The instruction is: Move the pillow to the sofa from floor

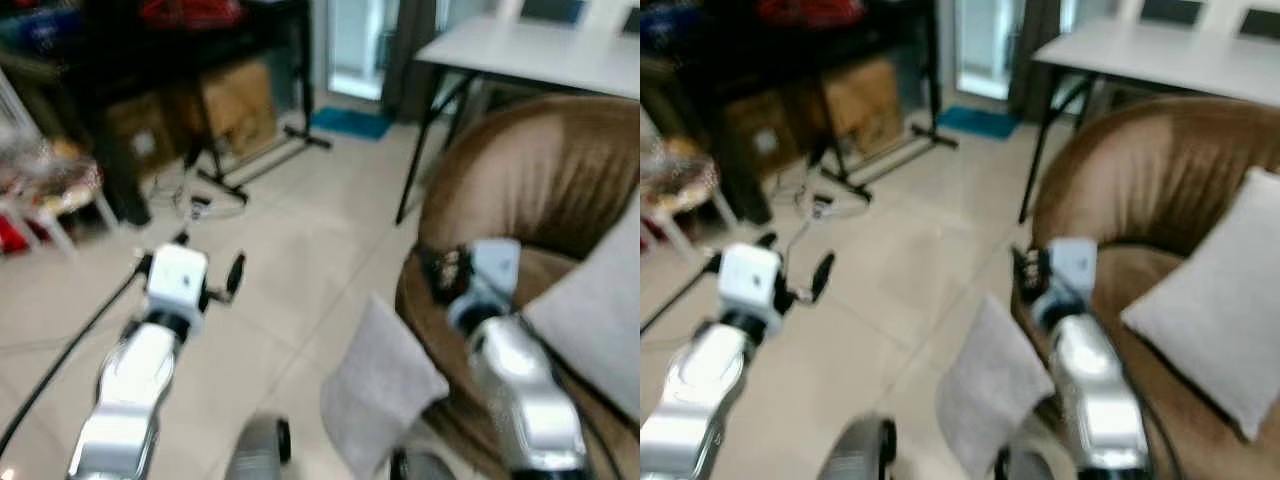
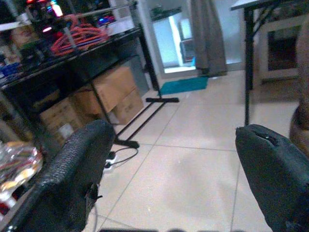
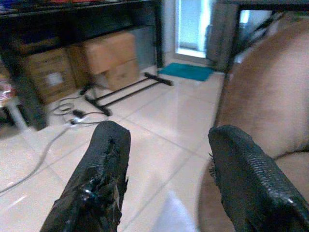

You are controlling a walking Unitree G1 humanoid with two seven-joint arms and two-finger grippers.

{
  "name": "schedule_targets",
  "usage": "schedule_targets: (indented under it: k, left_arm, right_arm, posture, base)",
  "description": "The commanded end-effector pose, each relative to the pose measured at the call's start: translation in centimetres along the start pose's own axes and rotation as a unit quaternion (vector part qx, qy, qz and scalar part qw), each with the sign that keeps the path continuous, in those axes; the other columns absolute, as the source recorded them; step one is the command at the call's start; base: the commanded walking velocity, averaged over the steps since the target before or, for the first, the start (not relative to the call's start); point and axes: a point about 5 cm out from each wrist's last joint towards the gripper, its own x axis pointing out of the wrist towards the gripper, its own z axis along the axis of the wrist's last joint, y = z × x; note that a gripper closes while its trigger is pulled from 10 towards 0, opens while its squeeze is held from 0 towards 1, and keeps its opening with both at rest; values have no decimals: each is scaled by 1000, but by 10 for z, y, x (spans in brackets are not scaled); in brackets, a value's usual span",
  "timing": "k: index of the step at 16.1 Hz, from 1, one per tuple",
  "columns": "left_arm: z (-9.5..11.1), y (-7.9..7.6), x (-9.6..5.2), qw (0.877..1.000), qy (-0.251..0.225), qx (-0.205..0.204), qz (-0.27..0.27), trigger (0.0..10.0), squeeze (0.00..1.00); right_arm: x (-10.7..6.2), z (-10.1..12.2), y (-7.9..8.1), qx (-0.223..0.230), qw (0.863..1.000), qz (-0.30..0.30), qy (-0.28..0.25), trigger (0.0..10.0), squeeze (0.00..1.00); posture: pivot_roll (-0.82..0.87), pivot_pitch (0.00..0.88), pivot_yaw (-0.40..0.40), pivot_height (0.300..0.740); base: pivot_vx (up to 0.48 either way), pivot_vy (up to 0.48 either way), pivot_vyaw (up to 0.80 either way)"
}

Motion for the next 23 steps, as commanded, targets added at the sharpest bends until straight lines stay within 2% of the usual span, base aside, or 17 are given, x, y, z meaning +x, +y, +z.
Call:
schedule_targets:
  k: [1,15,18,21,23]
  left_arm:
    - [7,-1,4,1000,-13,0,-8,10000,0]
    - [8,-1,6,1000,-12,2,-12,10000,0]
    - [8,-1,7,1000,-12,1,-12,10000,0]
    - [7,-1,7,1000,-12,1,-13,10000,0]
    - [7,-2,7,1000,-12,0,-13,10000,0]
  right_arm:
    - [1,6,-2,-4,1000,-1,-10,10000,0]
    - [3,4,-3,-2,1000,-13,-2,10000,0]
    - [3,4,-4,-2,1000,-14,-1,10000,0]
    - [3,3,-4,-5,1000,-16,0,10000,0]
    - [3,2,-4,0,1000,-17,6,10000,0]
  posture:
    - [-87,0,31,646]
    - [-90,0,37,646]
    - [-90,0,36,646]
    - [-90,0,36,646]
    - [-90,0,36,646]
  base:
    - [251,0,0]
    - [269,0,0]
    - [271,0,-794]
    - [270,0,0]
    - [270,0,-778]
